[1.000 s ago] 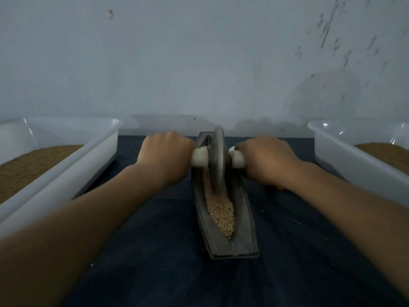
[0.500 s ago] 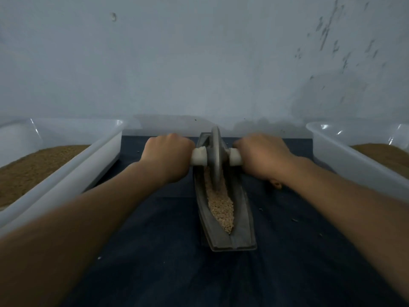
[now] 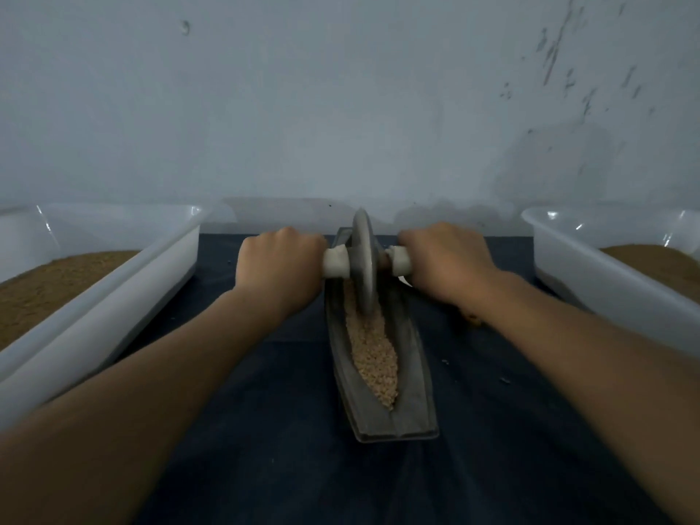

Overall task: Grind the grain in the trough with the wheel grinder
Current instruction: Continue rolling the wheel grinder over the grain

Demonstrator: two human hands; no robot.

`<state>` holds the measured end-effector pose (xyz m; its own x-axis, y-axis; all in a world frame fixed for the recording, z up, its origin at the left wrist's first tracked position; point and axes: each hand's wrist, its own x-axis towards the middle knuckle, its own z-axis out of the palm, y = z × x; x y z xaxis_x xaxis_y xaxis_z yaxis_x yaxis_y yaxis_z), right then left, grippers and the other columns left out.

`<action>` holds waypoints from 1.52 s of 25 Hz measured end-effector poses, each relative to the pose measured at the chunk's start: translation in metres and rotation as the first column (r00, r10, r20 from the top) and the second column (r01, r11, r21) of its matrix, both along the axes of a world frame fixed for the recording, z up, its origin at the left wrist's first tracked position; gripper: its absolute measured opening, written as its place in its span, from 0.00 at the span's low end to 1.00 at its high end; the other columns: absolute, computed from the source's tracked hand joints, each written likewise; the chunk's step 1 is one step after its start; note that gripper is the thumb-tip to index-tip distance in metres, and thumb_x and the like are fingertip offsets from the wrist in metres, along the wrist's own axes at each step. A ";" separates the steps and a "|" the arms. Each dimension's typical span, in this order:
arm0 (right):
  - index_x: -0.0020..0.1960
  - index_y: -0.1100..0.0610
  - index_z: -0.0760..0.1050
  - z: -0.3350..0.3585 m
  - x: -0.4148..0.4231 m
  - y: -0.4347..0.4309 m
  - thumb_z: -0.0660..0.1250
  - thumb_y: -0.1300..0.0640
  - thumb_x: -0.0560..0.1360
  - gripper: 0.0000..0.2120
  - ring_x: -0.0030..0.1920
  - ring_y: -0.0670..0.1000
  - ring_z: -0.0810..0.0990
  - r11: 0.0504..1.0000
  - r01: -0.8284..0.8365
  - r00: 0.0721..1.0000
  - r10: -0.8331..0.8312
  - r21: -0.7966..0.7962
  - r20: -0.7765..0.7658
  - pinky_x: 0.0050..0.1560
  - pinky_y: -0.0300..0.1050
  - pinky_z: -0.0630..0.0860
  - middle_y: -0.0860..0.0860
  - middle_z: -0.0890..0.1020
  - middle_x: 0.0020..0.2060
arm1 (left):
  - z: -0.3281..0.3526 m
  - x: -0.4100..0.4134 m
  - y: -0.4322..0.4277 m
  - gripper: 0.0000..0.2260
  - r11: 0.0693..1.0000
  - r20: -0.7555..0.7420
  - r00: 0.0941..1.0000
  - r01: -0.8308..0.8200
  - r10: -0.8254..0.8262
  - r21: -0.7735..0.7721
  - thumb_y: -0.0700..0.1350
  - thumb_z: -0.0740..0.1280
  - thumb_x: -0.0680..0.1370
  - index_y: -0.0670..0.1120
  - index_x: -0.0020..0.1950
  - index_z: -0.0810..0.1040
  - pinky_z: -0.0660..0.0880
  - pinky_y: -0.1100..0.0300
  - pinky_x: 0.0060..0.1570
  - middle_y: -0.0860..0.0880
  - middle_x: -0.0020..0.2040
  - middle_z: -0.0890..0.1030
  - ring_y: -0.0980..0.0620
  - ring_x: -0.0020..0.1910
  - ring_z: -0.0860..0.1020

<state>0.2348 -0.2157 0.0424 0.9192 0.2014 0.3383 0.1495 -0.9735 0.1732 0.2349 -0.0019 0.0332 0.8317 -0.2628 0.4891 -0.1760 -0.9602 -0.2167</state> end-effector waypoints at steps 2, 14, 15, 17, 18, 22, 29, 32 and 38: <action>0.46 0.41 0.75 0.004 -0.026 -0.014 0.71 0.49 0.69 0.08 0.37 0.47 0.78 0.995 -0.096 0.991 0.094 -0.016 -0.093 0.30 0.42 0.69 0.43 0.80 0.38 | -0.005 -0.018 0.015 0.04 0.992 0.038 0.992 0.117 -0.120 0.053 0.51 0.68 0.73 0.55 0.47 0.76 0.61 0.58 0.30 0.55 0.33 0.66 0.50 0.30 0.67; 0.44 0.44 0.71 -0.001 -0.013 -0.008 0.72 0.48 0.73 0.09 0.39 0.53 0.75 0.999 0.013 0.998 -0.011 0.039 -0.062 0.37 0.45 0.68 0.48 0.81 0.43 | 0.013 -0.002 0.000 0.06 0.996 -0.080 0.996 0.050 -0.043 0.077 0.47 0.66 0.76 0.55 0.51 0.77 0.68 0.54 0.36 0.51 0.40 0.72 0.46 0.39 0.76; 0.41 0.44 0.69 -0.005 -0.024 -0.016 0.73 0.49 0.68 0.12 0.32 0.49 0.72 0.999 -0.050 0.999 0.050 -0.013 0.010 0.31 0.42 0.65 0.44 0.78 0.36 | 0.010 -0.014 0.008 0.05 0.990 -0.055 0.993 0.105 -0.100 0.090 0.49 0.68 0.73 0.56 0.48 0.76 0.65 0.56 0.33 0.54 0.36 0.68 0.49 0.33 0.71; 0.36 0.43 0.65 -0.019 -0.050 -0.028 0.72 0.45 0.53 0.18 0.23 0.39 0.56 0.981 -0.107 0.949 0.150 -0.162 0.278 0.23 0.34 0.50 0.40 0.62 0.25 | -0.008 -0.035 0.023 0.10 0.961 0.074 0.965 0.239 -0.251 0.142 0.52 0.72 0.65 0.57 0.39 0.71 0.53 0.63 0.26 0.57 0.30 0.57 0.54 0.25 0.56; 0.34 0.43 0.64 -0.022 -0.056 -0.030 0.71 0.43 0.48 0.20 0.23 0.38 0.50 0.978 -0.108 0.921 0.166 -0.179 0.353 0.24 0.33 0.44 0.39 0.55 0.24 | -0.013 -0.044 0.028 0.13 0.950 0.116 0.950 0.272 -0.290 0.152 0.52 0.72 0.60 0.57 0.36 0.68 0.47 0.65 0.27 0.57 0.29 0.53 0.55 0.24 0.51; 0.42 0.43 0.73 -0.019 -0.029 -0.013 0.74 0.47 0.63 0.11 0.26 0.48 0.69 0.987 -0.047 0.960 0.086 -0.151 0.265 0.27 0.38 0.56 0.42 0.70 0.28 | -0.015 -0.019 0.017 0.15 0.994 0.084 0.992 0.092 -0.097 0.060 0.49 0.71 0.68 0.55 0.38 0.63 0.54 0.62 0.26 0.55 0.29 0.60 0.53 0.24 0.56; 0.43 0.43 0.72 -0.013 -0.032 -0.018 0.71 0.48 0.67 0.09 0.29 0.48 0.72 0.990 -0.108 0.970 0.126 -0.095 0.207 0.27 0.39 0.59 0.42 0.73 0.31 | -0.008 -0.018 0.022 0.04 0.980 0.077 0.979 0.181 -0.187 0.087 0.51 0.66 0.71 0.56 0.40 0.71 0.58 0.61 0.27 0.55 0.30 0.63 0.53 0.25 0.62; 0.38 0.44 0.62 -0.032 -0.058 -0.034 0.68 0.47 0.57 0.16 0.23 0.39 0.54 0.983 -0.138 0.919 0.173 -0.122 0.355 0.27 0.33 0.46 0.41 0.57 0.23 | -0.018 -0.032 0.034 0.08 0.949 0.255 0.919 0.263 -0.301 0.172 0.52 0.61 0.64 0.56 0.36 0.62 0.46 0.67 0.29 0.56 0.29 0.51 0.55 0.24 0.47; 0.54 0.48 0.78 0.000 0.007 0.012 0.68 0.57 0.75 0.09 0.48 0.60 0.81 0.995 0.089 0.985 -0.095 0.042 0.143 0.38 0.47 0.65 0.54 0.82 0.48 | 0.003 0.012 -0.004 0.06 0.998 -0.054 0.998 -0.037 0.034 -0.041 0.47 0.63 0.78 0.52 0.52 0.78 0.69 0.53 0.37 0.47 0.44 0.78 0.42 0.43 0.79</action>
<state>0.2423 -0.2037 0.0420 0.8744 0.1038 0.4740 0.0350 -0.9878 0.1518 0.2466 -0.0055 0.0360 0.8654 -0.2128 0.4537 -0.1520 -0.9742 -0.1670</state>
